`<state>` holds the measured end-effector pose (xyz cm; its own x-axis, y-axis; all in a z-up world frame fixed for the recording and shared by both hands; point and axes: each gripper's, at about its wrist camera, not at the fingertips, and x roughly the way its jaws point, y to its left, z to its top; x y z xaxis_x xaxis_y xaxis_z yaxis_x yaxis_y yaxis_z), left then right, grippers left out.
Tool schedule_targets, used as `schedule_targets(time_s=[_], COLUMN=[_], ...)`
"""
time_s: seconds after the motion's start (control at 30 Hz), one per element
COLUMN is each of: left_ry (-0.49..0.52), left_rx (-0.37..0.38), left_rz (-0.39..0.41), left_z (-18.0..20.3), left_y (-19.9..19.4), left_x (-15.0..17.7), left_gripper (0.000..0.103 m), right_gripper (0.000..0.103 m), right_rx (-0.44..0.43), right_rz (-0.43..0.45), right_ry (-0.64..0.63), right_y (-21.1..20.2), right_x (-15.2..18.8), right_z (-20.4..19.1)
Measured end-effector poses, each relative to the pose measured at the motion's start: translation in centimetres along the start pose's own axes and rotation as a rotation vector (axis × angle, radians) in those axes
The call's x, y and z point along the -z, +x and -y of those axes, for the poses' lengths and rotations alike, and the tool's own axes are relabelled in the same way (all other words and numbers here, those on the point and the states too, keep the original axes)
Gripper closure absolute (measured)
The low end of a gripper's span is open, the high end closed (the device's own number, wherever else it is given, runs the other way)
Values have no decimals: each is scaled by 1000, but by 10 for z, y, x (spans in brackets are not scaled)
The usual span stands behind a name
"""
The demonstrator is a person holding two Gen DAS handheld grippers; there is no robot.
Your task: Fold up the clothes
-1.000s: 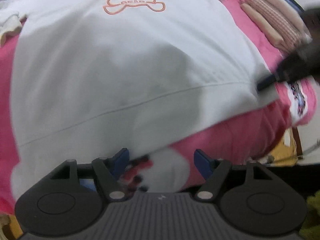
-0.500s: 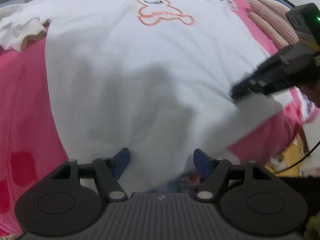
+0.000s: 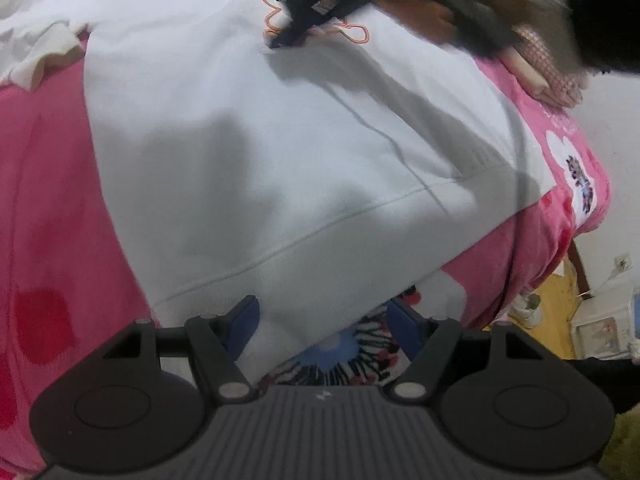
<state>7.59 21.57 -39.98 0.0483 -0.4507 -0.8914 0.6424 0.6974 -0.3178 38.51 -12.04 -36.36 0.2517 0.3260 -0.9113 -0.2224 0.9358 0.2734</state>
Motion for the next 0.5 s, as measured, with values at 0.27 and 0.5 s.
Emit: schedule_targets(time_s=[0.27, 0.5], left_ry=[6, -1], left_rx=[43, 43], left_rz=[-2, -5], left_z=[-9, -15], left_y=[-10, -25], left_x=[9, 21], left_gripper=[31, 31], right_gripper=[88, 88], right_rx=[29, 2], right_rz=[-189, -26], right_ry=[-18, 3], right_y=[-34, 3], right_x=[21, -44], right_z=[-15, -17])
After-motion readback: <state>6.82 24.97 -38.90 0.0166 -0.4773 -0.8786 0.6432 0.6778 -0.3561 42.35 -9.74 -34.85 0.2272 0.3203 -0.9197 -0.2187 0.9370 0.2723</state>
